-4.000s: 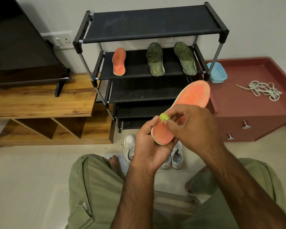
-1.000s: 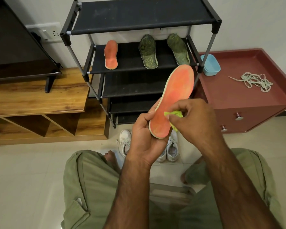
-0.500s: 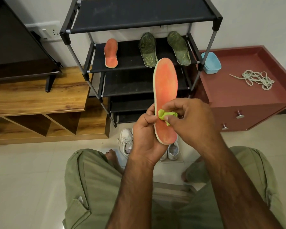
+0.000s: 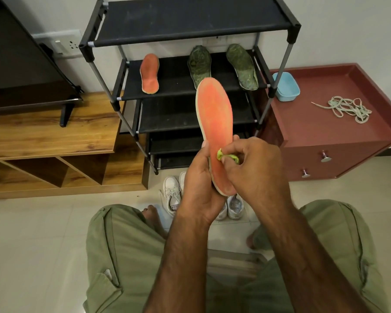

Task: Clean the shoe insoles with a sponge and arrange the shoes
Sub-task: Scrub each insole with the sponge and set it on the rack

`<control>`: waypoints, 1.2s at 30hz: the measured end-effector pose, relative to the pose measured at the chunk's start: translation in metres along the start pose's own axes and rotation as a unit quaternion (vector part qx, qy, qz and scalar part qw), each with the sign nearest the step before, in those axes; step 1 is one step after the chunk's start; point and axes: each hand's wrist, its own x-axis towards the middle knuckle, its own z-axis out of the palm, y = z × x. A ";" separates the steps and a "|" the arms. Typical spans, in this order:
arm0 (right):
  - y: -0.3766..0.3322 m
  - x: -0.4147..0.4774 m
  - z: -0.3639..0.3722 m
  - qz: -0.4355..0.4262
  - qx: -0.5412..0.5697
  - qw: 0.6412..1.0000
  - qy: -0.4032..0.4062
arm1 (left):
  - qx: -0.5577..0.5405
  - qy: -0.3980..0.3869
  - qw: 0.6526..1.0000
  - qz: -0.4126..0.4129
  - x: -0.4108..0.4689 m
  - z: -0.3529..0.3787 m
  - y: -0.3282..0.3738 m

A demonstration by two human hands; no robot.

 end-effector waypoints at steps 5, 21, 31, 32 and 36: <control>0.005 0.003 -0.007 0.025 0.045 0.994 -0.095 | -0.006 -0.007 1.000 -0.008 0.002 -0.007 -0.002; 0.004 0.006 -0.010 0.049 0.077 0.991 -0.093 | -0.016 0.000 1.000 -0.002 0.005 -0.003 -0.005; 0.007 0.007 -0.010 0.012 0.020 0.999 -0.032 | -0.009 -0.016 1.000 0.004 0.003 0.002 -0.001; 0.006 0.006 -0.008 0.003 -0.006 1.000 0.007 | -0.003 -0.017 1.000 0.008 0.002 0.004 -0.001; 0.004 0.007 -0.007 -0.003 0.008 0.999 -0.035 | -0.012 -0.007 1.000 0.004 0.002 0.006 0.001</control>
